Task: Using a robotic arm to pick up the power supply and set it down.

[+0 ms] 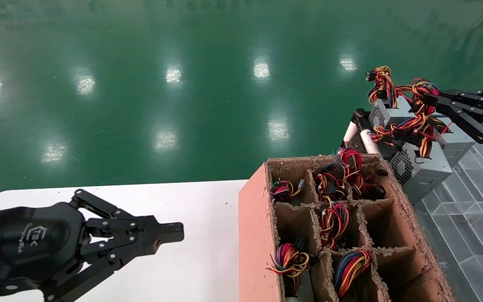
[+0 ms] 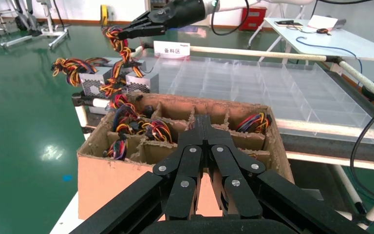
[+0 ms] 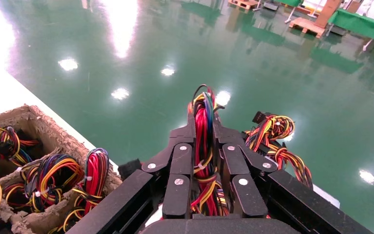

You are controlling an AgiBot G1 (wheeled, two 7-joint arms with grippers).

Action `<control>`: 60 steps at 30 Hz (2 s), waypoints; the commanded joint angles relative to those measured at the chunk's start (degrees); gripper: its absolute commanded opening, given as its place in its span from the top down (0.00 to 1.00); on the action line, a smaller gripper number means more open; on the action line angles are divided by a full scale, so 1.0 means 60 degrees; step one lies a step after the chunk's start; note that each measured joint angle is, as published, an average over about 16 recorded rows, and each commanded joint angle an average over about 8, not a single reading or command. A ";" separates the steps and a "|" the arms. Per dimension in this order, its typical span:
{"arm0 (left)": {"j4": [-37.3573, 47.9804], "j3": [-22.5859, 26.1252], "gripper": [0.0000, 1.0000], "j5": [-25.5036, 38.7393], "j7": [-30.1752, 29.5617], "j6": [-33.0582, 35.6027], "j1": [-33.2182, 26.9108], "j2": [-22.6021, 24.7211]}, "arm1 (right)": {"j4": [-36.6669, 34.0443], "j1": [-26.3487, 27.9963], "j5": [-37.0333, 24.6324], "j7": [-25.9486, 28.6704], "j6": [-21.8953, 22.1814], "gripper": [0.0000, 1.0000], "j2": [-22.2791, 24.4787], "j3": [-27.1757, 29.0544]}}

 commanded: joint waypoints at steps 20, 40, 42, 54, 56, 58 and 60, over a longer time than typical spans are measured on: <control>0.0000 0.0005 1.00 -0.0003 0.0002 -0.0002 -0.0001 -0.0002 | -0.0160 0.0796 0.0059 0.0014 -0.0515 0.00 -0.0250 0.0018; 0.0009 0.0009 0.57 -0.0006 0.0007 -0.0002 -0.0003 -0.0002 | 0.2443 -0.0787 0.1327 0.1195 -0.0734 0.00 -0.0153 0.0139; 0.0009 0.0009 0.32 -0.0006 0.0008 -0.0002 -0.0003 -0.0003 | 0.2817 -0.1009 0.1471 0.1372 -0.0719 0.00 -0.0137 0.0134; 0.0010 0.0012 0.00 -0.0008 0.0009 -0.0003 -0.0004 -0.0004 | 0.5038 -0.2327 0.2320 0.2423 -0.0628 0.00 -0.0041 0.0110; 0.0010 0.0012 0.00 -0.0008 0.0009 -0.0003 -0.0004 -0.0004 | 0.5406 -0.2545 0.2461 0.2597 -0.0613 0.00 -0.0025 0.0106; 0.0010 0.0013 0.00 -0.0008 0.0009 -0.0003 -0.0005 -0.0004 | 0.5774 -0.2764 0.2602 0.2771 -0.0598 0.00 -0.0009 0.0102; 0.0010 0.0013 0.00 -0.0008 0.0010 -0.0003 -0.0005 -0.0004 | 0.6148 -0.2986 0.2745 0.2948 -0.0583 0.00 0.0007 0.0098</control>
